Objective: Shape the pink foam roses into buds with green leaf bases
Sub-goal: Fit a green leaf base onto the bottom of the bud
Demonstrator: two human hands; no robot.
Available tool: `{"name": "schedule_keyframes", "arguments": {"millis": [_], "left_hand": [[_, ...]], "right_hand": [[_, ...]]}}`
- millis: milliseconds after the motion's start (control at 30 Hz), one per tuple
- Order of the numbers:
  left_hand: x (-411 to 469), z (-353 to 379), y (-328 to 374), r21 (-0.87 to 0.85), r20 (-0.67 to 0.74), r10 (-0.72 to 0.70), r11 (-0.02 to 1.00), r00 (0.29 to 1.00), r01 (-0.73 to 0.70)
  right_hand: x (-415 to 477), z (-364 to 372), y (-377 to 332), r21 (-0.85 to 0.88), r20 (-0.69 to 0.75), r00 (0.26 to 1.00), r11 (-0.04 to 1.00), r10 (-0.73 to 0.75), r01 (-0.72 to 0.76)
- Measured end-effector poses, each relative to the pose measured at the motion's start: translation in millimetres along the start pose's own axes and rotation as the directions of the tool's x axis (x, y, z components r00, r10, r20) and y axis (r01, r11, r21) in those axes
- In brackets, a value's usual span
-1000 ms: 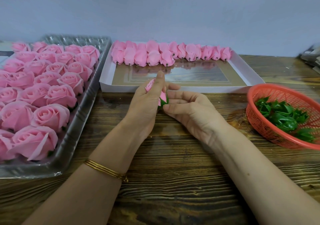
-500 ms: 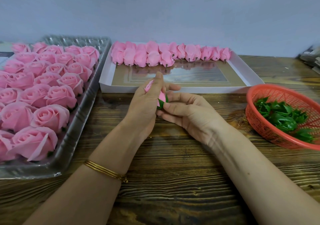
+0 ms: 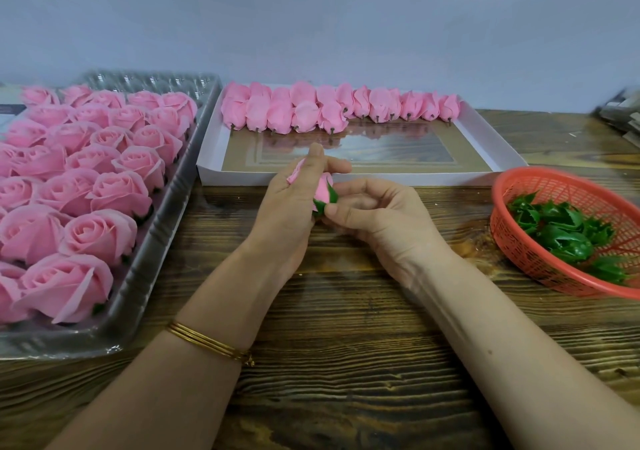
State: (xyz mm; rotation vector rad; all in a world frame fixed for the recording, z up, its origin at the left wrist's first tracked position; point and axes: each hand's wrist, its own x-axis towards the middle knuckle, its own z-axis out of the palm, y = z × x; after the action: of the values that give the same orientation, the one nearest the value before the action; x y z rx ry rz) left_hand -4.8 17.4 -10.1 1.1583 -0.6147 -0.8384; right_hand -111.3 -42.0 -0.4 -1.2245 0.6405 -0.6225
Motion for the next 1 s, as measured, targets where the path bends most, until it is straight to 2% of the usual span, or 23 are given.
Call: {"name": "schedule_keyframes", "arguments": {"millis": [400,733,833,1000], "left_hand": [[2.8,-1.1,-3.6,-0.040,0.026,0.038,0.998,0.999,-0.037],[4.3,-1.5,-4.0,-0.079,0.024,0.024,0.997,0.999,-0.022],[3.8,-1.2,-3.4,-0.072,0.027,0.011,0.997,1.000,-0.009],[2.8,-1.1,-1.8,-0.079,0.066,-0.019,0.997,0.998,0.025]], "right_hand": [[-1.8,3.6,1.2,-0.185,-0.014,0.986,0.970,-0.165,0.160],[-1.4,6.8,5.5,-0.380,-0.005,0.955,0.884,-0.297,0.273],[-1.4,7.4,5.9,-0.352,-0.003,0.959,0.898,-0.283,0.263],[-2.0,7.3,4.2,-0.176,-0.006,0.978,0.963,-0.208,0.204]]}}
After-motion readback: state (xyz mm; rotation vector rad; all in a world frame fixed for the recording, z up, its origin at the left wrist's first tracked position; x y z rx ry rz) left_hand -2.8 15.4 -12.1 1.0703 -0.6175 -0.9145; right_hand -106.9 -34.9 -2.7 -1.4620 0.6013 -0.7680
